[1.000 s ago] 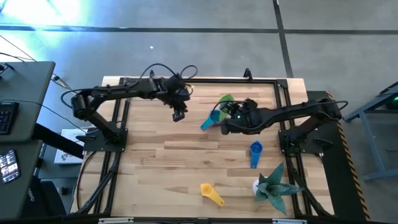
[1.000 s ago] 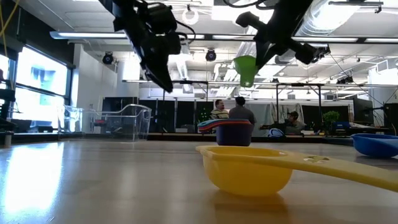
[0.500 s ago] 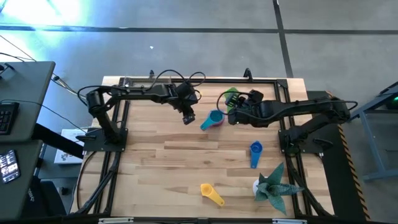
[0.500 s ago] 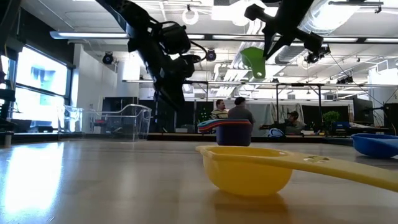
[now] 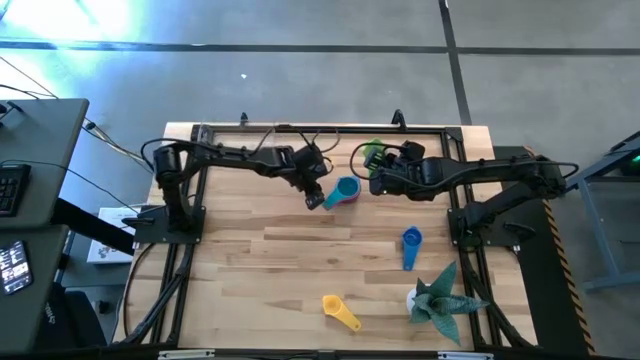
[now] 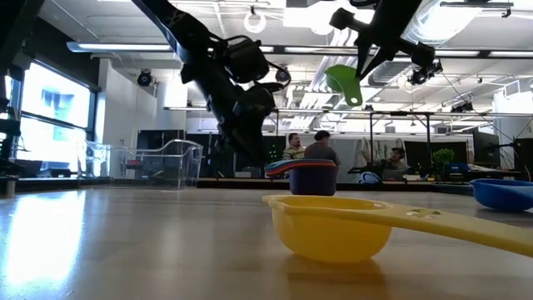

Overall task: Nest measuring cups in basket
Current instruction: Stack the green measuring cup on top of the light blue measuring cup on the table

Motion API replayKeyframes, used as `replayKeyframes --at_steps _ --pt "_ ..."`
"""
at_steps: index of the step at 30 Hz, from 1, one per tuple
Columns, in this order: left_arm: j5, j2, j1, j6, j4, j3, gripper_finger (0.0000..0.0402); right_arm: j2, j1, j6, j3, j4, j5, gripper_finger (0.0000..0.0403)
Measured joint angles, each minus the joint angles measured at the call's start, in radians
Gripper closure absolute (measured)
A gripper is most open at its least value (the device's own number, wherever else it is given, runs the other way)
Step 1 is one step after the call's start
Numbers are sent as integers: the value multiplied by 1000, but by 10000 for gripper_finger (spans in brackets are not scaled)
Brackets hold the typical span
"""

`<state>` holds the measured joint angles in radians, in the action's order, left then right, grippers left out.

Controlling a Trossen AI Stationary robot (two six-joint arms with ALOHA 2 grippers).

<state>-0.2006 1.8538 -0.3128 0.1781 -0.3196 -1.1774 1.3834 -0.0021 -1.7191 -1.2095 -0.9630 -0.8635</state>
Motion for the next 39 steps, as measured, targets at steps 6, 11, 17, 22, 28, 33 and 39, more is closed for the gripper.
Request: replayKeyframes --at_steps 6,11,17,22,28,33,39 --pt "12 16 24 31 50 0 304 0 0 3 0 -2 3 403" --pt "56 16 33 32 61 0 304 0 0 18 0 -2 9 403" --pt "60 16 45 30 61 0 304 0 2 18 0 -1 10 403" --pt "92 16 60 30 61 0 304 0 3 18 0 4 15 402" --pt "92 16 67 30 66 0 304 0 3 18 0 10 15 402" --pt "79 35 88 31 110 -1 305 0 3 18 0 10 15 402" --pt "57 78 115 30 128 0 311 0 3 18 0 11 16 402"
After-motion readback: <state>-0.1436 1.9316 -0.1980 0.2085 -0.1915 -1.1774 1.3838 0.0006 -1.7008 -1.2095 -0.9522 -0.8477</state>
